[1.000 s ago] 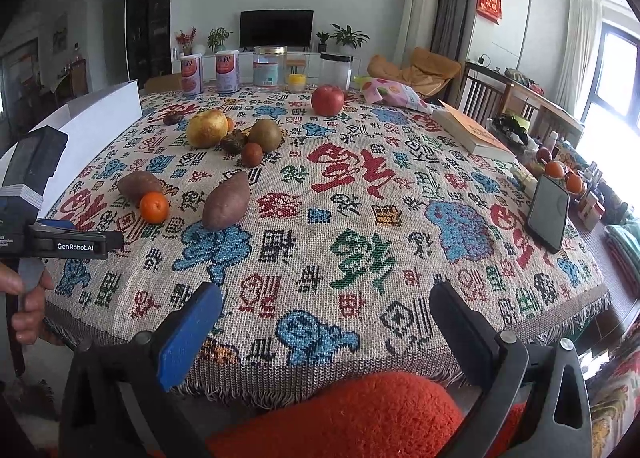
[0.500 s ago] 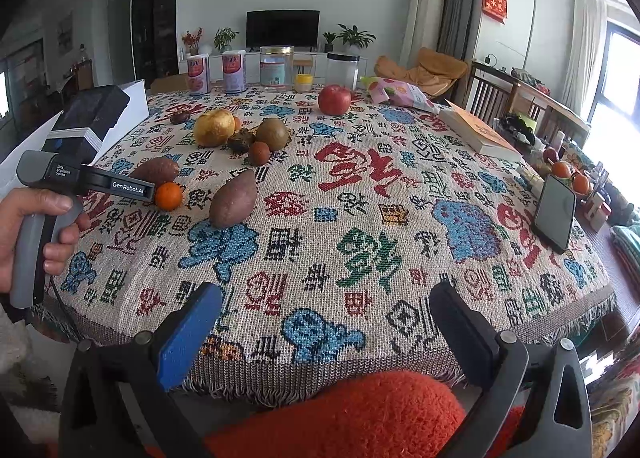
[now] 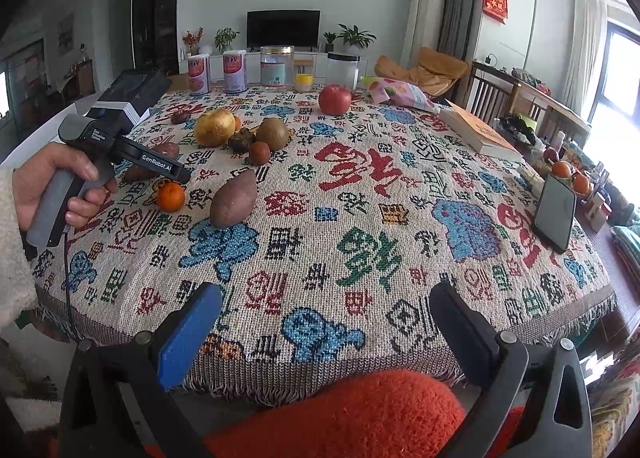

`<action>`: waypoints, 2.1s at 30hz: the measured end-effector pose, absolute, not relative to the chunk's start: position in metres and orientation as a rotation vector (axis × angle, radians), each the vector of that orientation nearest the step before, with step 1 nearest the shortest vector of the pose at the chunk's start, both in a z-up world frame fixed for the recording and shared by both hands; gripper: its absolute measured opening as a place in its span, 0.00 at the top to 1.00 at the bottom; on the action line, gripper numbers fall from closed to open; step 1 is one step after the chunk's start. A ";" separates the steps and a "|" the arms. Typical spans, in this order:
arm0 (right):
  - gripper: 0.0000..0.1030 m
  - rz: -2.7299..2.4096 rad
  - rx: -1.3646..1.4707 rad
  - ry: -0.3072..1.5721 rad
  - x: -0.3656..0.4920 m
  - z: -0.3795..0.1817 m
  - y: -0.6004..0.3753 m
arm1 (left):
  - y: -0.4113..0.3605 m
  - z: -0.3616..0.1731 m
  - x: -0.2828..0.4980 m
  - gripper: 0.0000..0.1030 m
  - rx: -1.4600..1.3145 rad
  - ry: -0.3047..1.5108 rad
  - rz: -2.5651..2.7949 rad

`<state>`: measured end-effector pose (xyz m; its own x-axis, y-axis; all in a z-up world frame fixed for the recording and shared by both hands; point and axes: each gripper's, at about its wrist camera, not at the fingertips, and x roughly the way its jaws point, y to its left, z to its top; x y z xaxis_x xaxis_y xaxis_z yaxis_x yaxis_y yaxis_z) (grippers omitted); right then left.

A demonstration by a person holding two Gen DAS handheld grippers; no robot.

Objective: Organize fruits
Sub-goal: 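Lower the left gripper onto the red sweet potato and close on it while the right gripper approaches the tangerine, then close the right gripper on the tangerine while the left gripper lifts the sweet potato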

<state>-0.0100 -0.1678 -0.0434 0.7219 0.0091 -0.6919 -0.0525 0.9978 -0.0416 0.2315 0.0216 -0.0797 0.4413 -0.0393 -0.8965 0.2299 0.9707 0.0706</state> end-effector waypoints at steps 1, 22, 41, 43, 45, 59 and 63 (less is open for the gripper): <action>0.00 0.034 -0.059 0.764 -0.010 -0.043 -0.168 | 0.024 -0.081 0.235 0.01 0.164 1.120 -0.178; 0.00 0.038 -0.045 0.766 -0.010 -0.045 -0.170 | 0.042 -0.074 0.259 0.02 0.127 1.191 -0.300; 0.13 0.506 0.084 0.784 0.033 -0.001 -0.130 | 0.102 -0.049 0.156 0.60 -0.230 0.986 -0.330; 0.32 0.571 -0.014 0.845 0.063 -0.001 -0.087 | 0.115 -0.036 0.132 0.60 -0.269 0.945 -0.311; 0.51 0.602 -0.068 0.931 0.097 -0.016 -0.052 | 0.130 -0.020 0.111 0.60 -0.309 0.907 -0.296; 0.66 0.480 -0.168 1.239 0.194 -0.085 -0.020 | 0.207 0.043 0.054 0.60 -0.429 0.777 -0.197; 0.75 0.471 -0.177 1.245 0.200 -0.087 -0.018 | 0.218 0.040 0.051 0.60 -0.467 0.786 -0.181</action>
